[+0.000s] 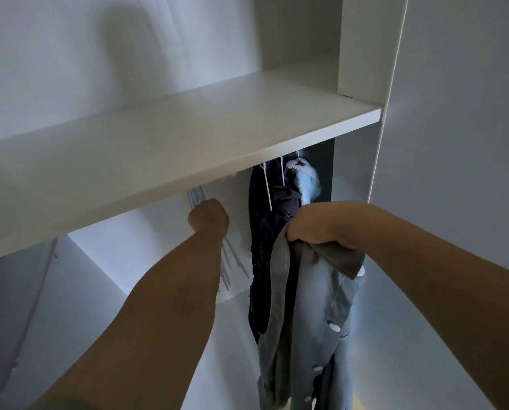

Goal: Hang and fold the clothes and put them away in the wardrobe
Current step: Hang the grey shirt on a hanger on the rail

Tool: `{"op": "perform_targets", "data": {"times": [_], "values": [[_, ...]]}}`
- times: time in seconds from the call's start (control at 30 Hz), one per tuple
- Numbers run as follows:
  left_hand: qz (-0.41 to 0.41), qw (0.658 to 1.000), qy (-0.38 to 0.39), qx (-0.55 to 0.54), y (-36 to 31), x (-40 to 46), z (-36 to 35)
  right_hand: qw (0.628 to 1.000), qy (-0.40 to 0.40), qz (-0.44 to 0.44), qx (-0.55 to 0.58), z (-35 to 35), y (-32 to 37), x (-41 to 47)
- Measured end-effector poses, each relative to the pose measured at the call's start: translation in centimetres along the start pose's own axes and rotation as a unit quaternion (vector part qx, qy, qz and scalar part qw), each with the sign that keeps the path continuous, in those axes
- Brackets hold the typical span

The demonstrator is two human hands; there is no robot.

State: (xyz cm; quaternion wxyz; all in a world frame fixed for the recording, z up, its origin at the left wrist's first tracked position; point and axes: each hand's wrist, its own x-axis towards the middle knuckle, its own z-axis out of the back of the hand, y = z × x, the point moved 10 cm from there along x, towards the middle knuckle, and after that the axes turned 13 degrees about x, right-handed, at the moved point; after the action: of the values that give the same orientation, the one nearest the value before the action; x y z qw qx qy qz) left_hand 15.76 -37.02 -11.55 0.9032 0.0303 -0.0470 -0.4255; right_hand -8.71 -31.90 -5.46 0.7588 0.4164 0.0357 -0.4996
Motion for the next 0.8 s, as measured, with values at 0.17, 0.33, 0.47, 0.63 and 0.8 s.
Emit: {"op": "perform_targets", "data": {"times": [0.17, 0.33, 0.47, 0.63, 0.8], "values": [[0.046, 0.988, -0.022, -0.145, 0.4, -0.9, -0.8, 0.999, 0.0, -0.012, 0.049, 0.0, -0.6, 0.1], [0.086, 0.976, -0.047, -0.192, 1.1, -2.3, -0.5, 0.997, -0.002, -0.028, 0.074, 0.2, -1.7, 0.3], [0.085, 0.968, -0.077, -0.225, 1.4, -2.9, -0.2, 0.994, -0.02, -0.035, 0.099, 0.8, -2.5, 0.4], [0.076, 0.957, -0.083, -0.269, 2.0, -3.7, -0.9, 0.993, -0.025, -0.031, 0.113, 0.7, -2.9, 0.5], [0.059, 0.947, -0.11, -0.297, 2.1, -6.3, -1.7, 0.992, -0.037, -0.029, 0.114, 0.7, -3.4, 0.8]]}}
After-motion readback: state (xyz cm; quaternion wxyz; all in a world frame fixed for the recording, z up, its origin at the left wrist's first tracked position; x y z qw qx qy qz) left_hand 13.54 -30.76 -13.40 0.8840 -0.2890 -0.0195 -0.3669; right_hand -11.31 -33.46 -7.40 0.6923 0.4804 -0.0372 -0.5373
